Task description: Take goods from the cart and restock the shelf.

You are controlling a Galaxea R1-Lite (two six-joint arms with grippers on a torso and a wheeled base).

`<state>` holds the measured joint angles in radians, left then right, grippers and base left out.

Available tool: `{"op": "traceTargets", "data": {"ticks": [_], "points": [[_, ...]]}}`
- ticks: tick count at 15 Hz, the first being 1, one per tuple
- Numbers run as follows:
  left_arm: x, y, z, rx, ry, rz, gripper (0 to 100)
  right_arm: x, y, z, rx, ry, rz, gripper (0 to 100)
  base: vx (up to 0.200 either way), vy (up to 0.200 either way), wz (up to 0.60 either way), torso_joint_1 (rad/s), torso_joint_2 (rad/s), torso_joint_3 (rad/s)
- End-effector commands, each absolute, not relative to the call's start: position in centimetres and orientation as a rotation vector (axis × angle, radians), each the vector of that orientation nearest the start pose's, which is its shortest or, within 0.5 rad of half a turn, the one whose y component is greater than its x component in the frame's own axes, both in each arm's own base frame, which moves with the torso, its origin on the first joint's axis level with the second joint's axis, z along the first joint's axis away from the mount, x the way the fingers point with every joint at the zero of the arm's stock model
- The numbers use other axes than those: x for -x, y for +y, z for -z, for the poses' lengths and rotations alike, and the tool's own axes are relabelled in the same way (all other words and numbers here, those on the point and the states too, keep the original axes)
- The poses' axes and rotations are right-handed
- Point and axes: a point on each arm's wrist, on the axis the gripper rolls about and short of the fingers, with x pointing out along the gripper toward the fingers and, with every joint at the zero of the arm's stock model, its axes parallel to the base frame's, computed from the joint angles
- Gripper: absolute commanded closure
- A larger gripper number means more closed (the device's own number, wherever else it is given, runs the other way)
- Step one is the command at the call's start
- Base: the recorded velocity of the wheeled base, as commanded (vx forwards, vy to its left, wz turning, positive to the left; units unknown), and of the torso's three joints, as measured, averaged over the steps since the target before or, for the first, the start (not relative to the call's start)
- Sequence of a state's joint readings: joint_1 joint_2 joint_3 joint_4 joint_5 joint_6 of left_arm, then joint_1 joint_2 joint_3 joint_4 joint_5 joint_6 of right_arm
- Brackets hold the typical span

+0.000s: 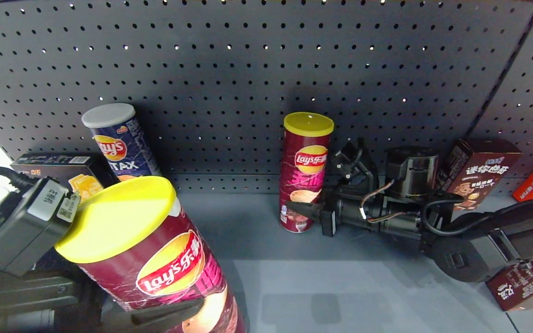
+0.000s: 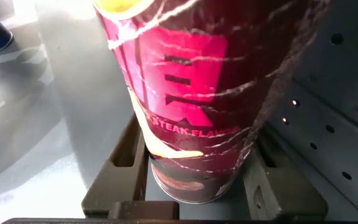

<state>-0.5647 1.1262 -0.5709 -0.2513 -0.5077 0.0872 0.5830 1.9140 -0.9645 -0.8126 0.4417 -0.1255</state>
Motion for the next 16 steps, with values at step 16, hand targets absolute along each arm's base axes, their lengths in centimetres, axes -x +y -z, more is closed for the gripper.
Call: {"op": "traceTargets", "data": {"ticks": [16], "points": [[-12.0, -8.7, -20.6, -0.089, 0.249, 1.067, 100, -18.7, 19.3, -20.9, 0.128, -0.002, -1.042, 100, 0.000, 0.000, 0.00, 0.000, 0.00, 0.000]]}}
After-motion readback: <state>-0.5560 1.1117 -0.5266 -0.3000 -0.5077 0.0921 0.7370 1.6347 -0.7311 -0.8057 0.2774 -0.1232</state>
